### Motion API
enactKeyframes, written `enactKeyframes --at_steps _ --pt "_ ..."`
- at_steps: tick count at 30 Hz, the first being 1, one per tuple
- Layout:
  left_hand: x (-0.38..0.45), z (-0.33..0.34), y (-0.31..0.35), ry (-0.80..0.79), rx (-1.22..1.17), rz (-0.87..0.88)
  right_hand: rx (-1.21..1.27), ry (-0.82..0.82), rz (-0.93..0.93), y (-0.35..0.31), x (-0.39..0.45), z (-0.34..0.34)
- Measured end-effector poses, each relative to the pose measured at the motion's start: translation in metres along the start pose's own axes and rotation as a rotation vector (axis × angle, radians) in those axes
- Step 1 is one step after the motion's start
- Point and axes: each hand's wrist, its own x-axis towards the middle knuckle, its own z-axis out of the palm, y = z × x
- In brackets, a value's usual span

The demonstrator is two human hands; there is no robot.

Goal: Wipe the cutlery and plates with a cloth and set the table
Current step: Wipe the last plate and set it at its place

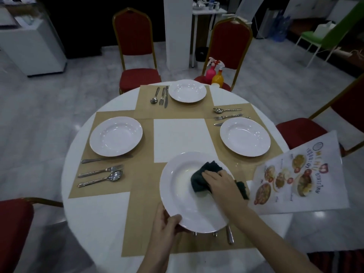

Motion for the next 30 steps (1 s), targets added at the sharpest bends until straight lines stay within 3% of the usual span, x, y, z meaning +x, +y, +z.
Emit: enactKeyframes --at_steps 3,7,10,14,17,20,22,25,26,28,30 --pt "0.003 0.015 -0.005 -0.050 0.015 0.002 0.198 -0.051 0.071 -0.040 0.008 0.009" --pt "0.013 0.004 -0.004 0.022 -0.100 0.022 0.344 -0.251 -0.205 -0.062 0.012 0.001" --pt "0.012 -0.019 0.000 0.081 -0.128 0.043 0.225 -0.286 -0.375 -0.034 0.008 -0.019" --pt "0.007 -0.020 0.000 0.053 -0.059 0.048 0.089 -0.260 -0.200 0.021 0.008 -0.026" --pt "0.003 0.008 -0.003 -0.018 -0.039 0.041 0.050 -0.082 -0.044 -0.002 0.012 -0.012" --pt "0.006 0.029 -0.007 -0.067 -0.055 0.028 0.265 -0.019 0.044 -0.047 0.023 -0.007" --pt "0.012 0.022 -0.005 -0.015 -0.125 0.027 0.360 -0.142 -0.068 -0.062 0.027 -0.009" --pt "0.016 -0.004 -0.003 0.046 -0.118 0.066 0.479 -0.464 -0.304 -0.056 0.022 -0.029" --pt "0.015 -0.012 -0.003 0.068 -0.115 0.072 0.415 -0.521 -0.353 -0.044 0.021 -0.028" --pt "0.012 -0.022 -0.004 0.101 -0.111 0.063 0.217 -0.514 -0.319 -0.013 0.017 -0.023" --pt "0.011 -0.023 -0.006 0.086 -0.066 0.052 0.212 -0.477 -0.063 0.012 0.009 -0.025"
